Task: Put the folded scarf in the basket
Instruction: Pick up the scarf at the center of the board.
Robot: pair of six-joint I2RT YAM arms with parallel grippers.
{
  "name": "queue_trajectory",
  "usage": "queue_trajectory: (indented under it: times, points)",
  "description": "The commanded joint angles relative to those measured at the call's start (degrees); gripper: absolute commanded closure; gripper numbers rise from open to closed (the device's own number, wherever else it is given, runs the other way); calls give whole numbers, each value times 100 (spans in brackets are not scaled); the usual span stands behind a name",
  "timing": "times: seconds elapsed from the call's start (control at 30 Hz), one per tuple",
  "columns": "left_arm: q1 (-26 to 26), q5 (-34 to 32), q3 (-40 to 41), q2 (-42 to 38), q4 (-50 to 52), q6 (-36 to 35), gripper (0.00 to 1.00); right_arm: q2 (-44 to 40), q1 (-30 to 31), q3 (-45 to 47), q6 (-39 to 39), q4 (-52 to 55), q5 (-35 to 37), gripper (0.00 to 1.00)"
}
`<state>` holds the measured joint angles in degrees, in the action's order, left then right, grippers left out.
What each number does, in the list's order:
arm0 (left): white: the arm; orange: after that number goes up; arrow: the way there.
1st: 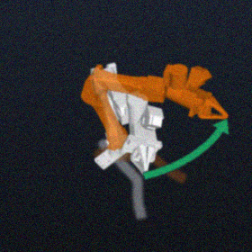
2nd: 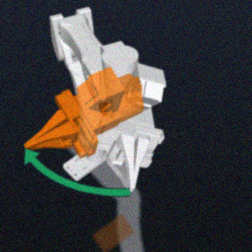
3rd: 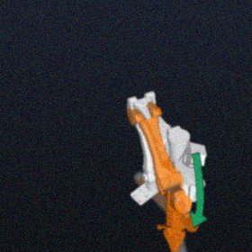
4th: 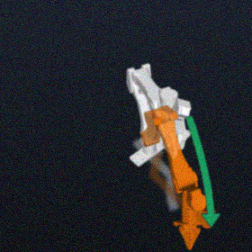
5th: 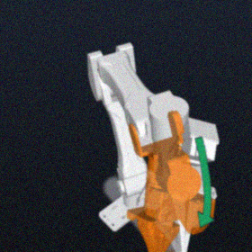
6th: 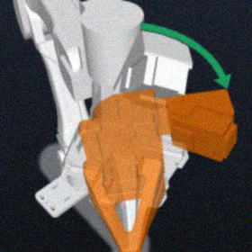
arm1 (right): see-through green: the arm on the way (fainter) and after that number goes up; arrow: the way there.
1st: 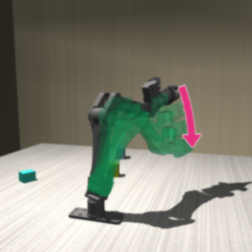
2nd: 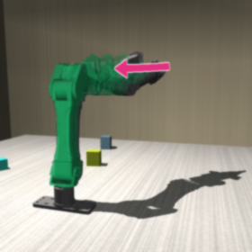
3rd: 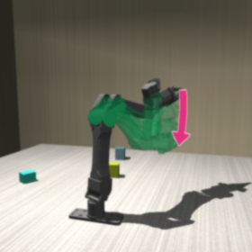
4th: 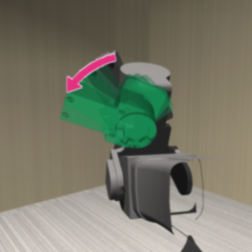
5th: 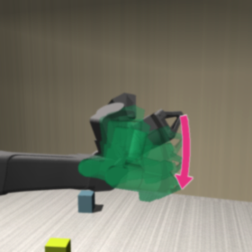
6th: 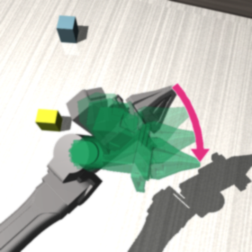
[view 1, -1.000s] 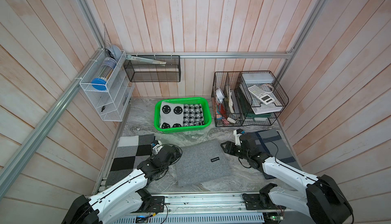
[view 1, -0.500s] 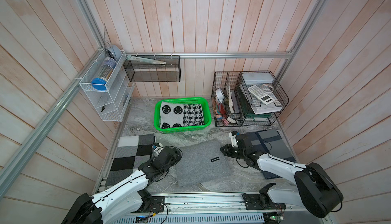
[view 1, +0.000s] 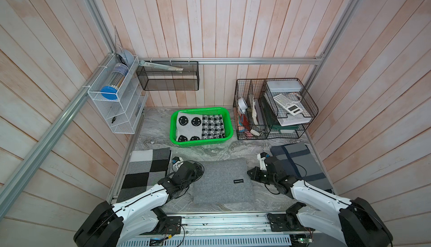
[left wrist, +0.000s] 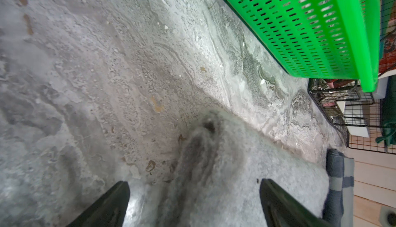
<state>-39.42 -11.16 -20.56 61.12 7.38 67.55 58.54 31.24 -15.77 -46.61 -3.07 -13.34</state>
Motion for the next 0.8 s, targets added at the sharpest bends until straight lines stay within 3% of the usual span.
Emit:
queue_trajectory:
  times: [0.0, 0.13, 0.3, 0.4, 0.77]
  points:
    - [31, -78, -191, 122, -206, -239, 0, -647, 118, 301, -518, 366, 310, 100]
    - [69, -115, -254, 158, -98, -336, 0, -1188, 118, 347, -527, 620, 608, 99]
    - [113, -314, -344, -99, 451, -569, 0, -1302, 118, 237, -367, 503, 770, 46]
    - [110, -323, -328, -305, 705, -767, 0, -1222, 117, 306, -357, -9, 481, 31]
    - [110, 442, -150, -177, 531, -945, 5, -165, 166, 131, -336, -342, 80, 28]
